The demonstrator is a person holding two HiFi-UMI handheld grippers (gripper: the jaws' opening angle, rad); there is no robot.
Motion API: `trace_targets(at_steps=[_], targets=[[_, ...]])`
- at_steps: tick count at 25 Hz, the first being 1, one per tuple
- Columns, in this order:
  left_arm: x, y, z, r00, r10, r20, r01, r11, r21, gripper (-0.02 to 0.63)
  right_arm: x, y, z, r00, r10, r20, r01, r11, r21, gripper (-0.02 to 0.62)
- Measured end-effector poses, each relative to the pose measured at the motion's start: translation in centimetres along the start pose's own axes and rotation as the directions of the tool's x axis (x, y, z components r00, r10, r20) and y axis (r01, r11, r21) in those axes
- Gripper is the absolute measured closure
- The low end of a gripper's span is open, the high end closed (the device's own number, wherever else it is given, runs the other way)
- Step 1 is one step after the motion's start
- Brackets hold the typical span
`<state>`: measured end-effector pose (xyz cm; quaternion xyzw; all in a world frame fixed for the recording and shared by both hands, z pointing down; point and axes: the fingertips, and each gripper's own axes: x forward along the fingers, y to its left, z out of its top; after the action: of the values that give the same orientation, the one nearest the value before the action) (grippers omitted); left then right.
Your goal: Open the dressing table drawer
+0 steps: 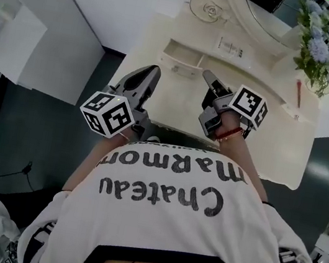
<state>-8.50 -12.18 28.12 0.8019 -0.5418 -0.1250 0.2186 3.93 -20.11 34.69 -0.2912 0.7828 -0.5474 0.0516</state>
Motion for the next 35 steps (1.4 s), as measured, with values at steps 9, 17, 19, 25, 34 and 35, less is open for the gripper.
trace_targets(at_steps=[9, 17, 19, 25, 34, 35], targets=[[-0.4, -4.0, 0.2, 0.999, 0.016, 0.048, -0.018, 0.999, 0.046, 0.583, -3.3, 5.6, 1.4, 0.999, 0.033, 0.043, -0.009, 0.877, -0.48, 0.517], [-2.3, -6.0, -1.0, 0.993, 0.045, 0.105, -0.05, 0.998, 0.05, 0.583, -6.2, 6.7, 0.7, 0.997, 0.031, 0.072, 0.024, 0.749, -0.662, 0.518], [-2.7, -6.5, -1.5, 0.992, 0.049, 0.115, -0.055, 0.997, 0.048, 0.583, -6.9, 6.6, 0.4, 0.997, 0.031, 0.072, 0.028, 0.723, -0.69, 0.52], [-3.4, -8.2, -3.4, 0.992, 0.057, 0.111, -0.062, 0.997, 0.04, 0.583, -8.9, 6.0, -0.7, 0.998, 0.014, 0.058, 0.033, 0.676, -0.736, 0.52], [-5.1, -10.3, -5.3, 0.992, 0.078, 0.104, -0.081, 0.996, 0.028, 0.583, -11.5, 4.8, -2.7, 1.0, -0.008, 0.021, 0.021, 0.668, -0.744, 0.525], [-5.3, -10.5, -5.5, 0.991, 0.081, 0.104, -0.084, 0.996, 0.027, 0.583, -11.7, 4.7, -3.0, 1.0, -0.01, 0.013, 0.017, 0.666, -0.746, 0.525]])
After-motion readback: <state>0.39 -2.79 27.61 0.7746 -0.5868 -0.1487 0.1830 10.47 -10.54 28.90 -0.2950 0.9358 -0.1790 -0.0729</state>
